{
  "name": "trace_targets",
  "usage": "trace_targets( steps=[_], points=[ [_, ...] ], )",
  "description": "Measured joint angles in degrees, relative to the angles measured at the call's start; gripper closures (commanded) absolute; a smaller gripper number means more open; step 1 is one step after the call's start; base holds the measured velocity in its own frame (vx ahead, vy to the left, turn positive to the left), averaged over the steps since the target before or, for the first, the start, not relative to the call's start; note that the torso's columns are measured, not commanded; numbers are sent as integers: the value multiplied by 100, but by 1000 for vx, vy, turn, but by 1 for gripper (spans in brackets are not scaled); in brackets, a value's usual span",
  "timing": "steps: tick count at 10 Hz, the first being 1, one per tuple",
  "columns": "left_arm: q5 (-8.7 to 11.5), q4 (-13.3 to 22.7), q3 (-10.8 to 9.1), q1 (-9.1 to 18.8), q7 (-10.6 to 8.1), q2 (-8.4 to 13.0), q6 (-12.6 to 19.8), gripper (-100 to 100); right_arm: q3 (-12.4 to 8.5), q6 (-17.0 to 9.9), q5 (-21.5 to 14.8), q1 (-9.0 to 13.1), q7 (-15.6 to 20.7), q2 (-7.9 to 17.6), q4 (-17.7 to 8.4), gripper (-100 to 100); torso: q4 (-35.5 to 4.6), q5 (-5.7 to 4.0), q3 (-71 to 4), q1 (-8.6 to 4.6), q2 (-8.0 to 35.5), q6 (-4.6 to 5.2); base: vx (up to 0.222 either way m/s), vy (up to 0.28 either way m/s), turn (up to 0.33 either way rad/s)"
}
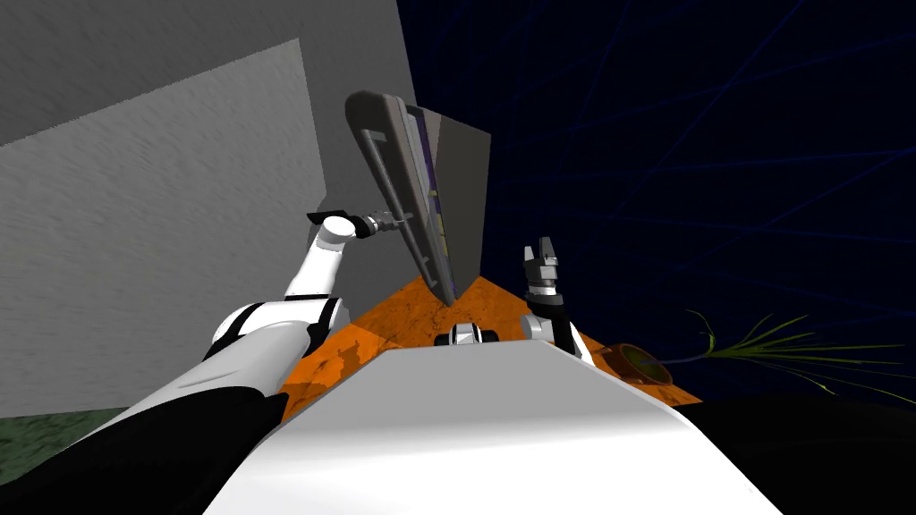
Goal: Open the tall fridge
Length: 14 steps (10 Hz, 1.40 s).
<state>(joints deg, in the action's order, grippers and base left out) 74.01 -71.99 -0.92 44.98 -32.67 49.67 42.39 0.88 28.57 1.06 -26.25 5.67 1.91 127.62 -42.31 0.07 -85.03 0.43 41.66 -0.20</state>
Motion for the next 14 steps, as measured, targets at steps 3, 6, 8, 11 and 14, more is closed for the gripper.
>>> trace_targets(
  steps=[3, 6, 8, 11, 14],
  points=[
    [274, -290, 31, -33, 81, -46, 201, 100, -2, 0, 0, 0, 0, 2, 0, 0, -6, 0, 0, 12, 0, 13, -81, 426, -70],
    [520, -402, 82, -13, 277, -159, 310, 100, 0, 0, 0, 0, 0, 0, 0, 0, 2, -21, -11, -51, -15, 32, -70, 325, -28],
    [667, -674, 140, -62, 284, -212, 444, 100, -1, 0, 0, 0, 0, 2, 0, 0, -18, -17, -3, -15, -1, 33, -43, 374, -65],
    [730, -698, 159, -93, 311, -209, 564, 100, 2, 0, 0, 3, 0, -1, 0, 0, 3, -35, -9, -78, -7, 72, -73, 195, -175],
    [715, -580, 169, -16, 344, -225, 580, 100, 0, 0, 0, -1, 0, 0, 0, 0, 3, -5, -15, -15, -23, 8, -60, 315, -285]
  ],
)
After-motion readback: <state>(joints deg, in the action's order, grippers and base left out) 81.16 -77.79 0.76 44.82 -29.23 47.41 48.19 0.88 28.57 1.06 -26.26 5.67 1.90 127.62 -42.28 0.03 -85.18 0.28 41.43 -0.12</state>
